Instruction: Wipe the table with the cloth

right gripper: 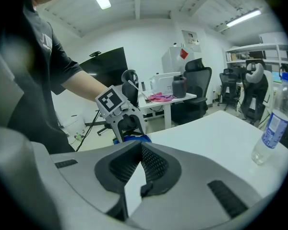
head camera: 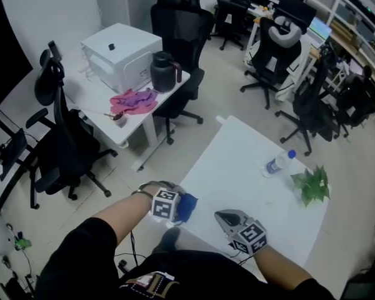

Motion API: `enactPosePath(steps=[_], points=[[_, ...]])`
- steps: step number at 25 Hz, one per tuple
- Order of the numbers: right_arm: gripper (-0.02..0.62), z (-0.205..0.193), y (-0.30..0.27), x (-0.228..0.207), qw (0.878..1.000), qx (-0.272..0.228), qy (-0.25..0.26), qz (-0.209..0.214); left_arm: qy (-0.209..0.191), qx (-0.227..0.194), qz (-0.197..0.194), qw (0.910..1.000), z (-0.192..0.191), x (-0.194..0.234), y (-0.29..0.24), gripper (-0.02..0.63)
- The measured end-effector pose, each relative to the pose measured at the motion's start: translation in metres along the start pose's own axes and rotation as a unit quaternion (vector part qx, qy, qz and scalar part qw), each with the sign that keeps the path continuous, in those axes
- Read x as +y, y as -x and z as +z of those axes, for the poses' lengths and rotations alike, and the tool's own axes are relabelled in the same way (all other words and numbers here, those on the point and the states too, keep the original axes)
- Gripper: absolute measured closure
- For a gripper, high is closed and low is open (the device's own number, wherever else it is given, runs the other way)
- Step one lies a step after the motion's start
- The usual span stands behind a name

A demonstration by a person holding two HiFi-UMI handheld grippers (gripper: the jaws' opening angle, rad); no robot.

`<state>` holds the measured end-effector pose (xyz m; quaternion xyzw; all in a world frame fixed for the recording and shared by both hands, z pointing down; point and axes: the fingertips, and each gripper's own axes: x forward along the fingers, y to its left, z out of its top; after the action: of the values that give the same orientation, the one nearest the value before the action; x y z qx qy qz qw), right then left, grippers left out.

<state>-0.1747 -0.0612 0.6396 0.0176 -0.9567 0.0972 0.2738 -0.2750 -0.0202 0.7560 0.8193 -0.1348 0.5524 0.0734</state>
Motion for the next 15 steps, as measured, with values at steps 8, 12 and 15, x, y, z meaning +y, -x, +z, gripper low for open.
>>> enactPosePath(steps=[8,12,15], points=[[0.578,-0.008,0.003,-0.002,1.0,0.007,-0.007,-0.006,-0.027,0.001,-0.026,0.9993,0.001,-0.017,-0.011,0.44],[0.578,-0.011,0.006,-0.001,1.0,0.007,-0.008,-0.008,0.003,-0.011,-0.029,0.9995,0.0,-0.023,-0.011,0.492],[0.578,-0.013,0.009,-0.001,1.0,0.006,-0.01,-0.01,0.017,-0.009,-0.047,0.9987,0.002,-0.024,-0.012,0.512]])
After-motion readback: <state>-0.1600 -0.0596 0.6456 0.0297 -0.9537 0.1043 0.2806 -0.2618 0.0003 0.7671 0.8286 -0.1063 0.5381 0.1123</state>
